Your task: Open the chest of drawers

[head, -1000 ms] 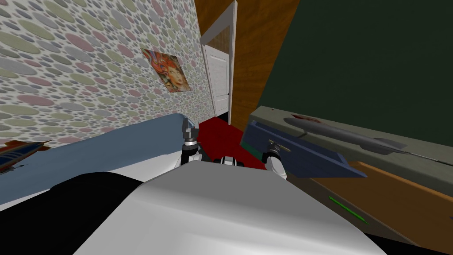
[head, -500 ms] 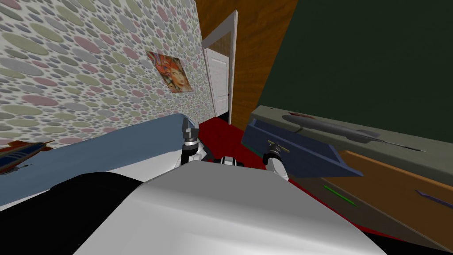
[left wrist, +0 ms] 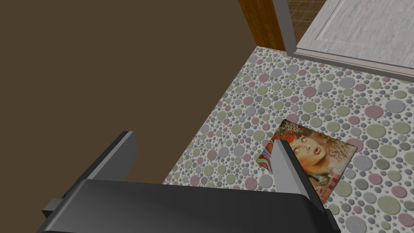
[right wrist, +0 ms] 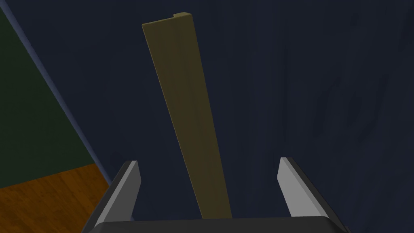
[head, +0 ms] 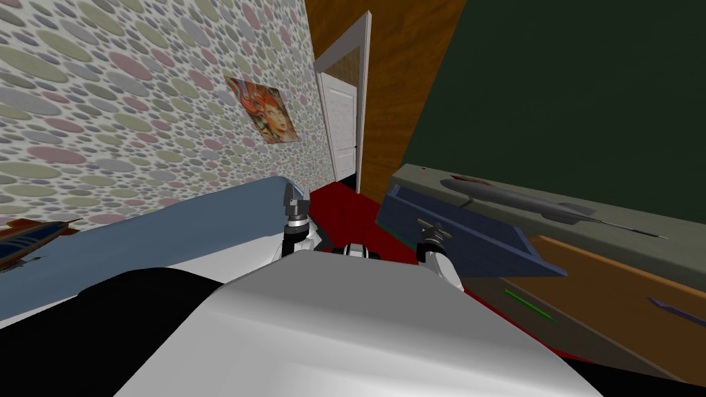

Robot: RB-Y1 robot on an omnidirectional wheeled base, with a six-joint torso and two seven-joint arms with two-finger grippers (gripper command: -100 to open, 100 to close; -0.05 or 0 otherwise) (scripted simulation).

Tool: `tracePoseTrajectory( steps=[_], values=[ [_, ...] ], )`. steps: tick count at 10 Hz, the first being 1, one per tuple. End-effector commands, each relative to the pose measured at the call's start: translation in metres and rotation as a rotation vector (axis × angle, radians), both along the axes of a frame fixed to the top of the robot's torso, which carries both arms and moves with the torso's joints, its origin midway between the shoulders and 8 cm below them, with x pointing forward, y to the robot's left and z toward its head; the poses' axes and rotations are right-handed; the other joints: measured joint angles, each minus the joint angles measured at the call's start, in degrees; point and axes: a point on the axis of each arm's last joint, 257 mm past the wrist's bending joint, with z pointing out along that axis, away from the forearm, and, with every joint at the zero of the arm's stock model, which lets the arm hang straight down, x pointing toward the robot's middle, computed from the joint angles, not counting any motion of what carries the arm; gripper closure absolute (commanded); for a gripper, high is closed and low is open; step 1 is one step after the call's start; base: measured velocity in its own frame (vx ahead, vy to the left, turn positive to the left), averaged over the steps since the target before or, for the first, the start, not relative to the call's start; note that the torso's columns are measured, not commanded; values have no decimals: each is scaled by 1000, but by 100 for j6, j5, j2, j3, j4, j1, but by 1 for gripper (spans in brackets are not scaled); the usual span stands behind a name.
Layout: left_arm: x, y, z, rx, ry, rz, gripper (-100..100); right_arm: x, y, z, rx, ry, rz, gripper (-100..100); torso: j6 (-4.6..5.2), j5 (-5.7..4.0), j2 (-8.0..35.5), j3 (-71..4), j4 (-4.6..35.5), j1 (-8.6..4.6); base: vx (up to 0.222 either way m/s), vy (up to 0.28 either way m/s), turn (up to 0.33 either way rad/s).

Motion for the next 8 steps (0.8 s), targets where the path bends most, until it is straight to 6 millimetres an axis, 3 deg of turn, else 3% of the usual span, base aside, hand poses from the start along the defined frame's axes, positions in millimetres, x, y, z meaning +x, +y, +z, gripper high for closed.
tracePoseTrajectory(
  steps=[1, 7, 8],
  values=[
    [0, 0, 0, 0, 0, 0, 0, -3, -2, -5, 31, -6, -3, -100, -1, 0, -3, -2, -1, -1, 0, 0, 0],
    [0, 0, 0, 0, 0, 0, 0, -3, -2, -5, 31, -6, -3, -100, 0, -3, -11, -8, -3, -11, 1, -1, 3],
    [0, 0, 0, 0, 0, 0, 0, -8, -15, 0, 30, -7, -10, -100, 0, -2, -9, -6, -3, -8, 0, 0, 0]
  ],
)
